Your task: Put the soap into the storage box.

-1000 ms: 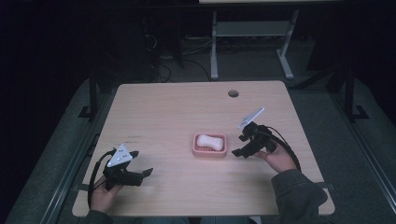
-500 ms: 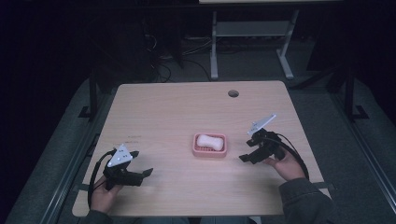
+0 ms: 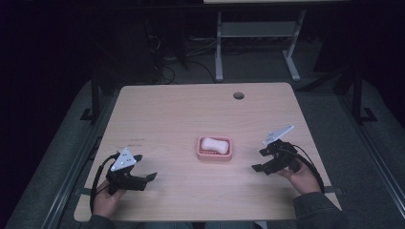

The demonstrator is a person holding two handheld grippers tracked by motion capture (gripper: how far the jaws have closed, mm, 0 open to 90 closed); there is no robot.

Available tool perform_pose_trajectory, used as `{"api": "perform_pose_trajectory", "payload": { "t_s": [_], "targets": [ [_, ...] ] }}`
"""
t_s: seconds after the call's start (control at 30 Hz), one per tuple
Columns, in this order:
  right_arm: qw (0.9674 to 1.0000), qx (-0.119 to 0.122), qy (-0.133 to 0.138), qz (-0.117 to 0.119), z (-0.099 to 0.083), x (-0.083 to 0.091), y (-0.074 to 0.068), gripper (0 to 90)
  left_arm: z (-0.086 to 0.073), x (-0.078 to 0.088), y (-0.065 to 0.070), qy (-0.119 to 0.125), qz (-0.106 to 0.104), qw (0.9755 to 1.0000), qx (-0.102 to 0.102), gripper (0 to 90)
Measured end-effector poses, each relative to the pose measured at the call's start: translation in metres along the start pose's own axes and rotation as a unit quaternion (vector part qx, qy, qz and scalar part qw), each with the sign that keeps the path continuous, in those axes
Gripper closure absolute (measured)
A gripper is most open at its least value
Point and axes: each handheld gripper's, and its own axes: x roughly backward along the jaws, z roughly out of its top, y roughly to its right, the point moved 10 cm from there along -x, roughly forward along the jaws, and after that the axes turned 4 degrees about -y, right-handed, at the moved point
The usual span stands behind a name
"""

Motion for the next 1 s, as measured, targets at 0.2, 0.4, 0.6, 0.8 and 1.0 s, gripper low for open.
{"api": "perform_pose_trajectory", "payload": {
  "t_s": [0.2, 0.4, 0.6, 0.8, 1.0],
  "targets": [
    [1.0, -0.007, 0.007, -0.004, -0.015, 0.004, -0.003, 27.9, 0.0, 0.0, 0.001, -0.001, -0.001, 1.0, -0.002, 14.5],
    [0.9998, -0.012, 0.014, -0.011, -0.027, 0.011, -0.004, 28.0, 0.0, 0.0, 0.001, 0.0, 0.0, 1.0, 0.0, 14.5],
    [0.9995, -0.021, 0.021, -0.014, -0.041, 0.016, -0.006, 28.1, 0.0, -0.001, 0.003, 0.0, -0.001, 1.0, 0.0, 14.5],
    [0.9989, -0.025, 0.031, -0.023, -0.054, 0.021, -0.01, 28.0, 0.0, -0.002, 0.006, -0.002, -0.005, 1.0, -0.007, 14.5],
    [0.9983, -0.033, 0.041, -0.025, -0.065, 0.023, -0.012, 27.7, 0.0, -0.002, 0.007, -0.002, -0.008, 1.0, -0.003, 14.5]
  ]
}}
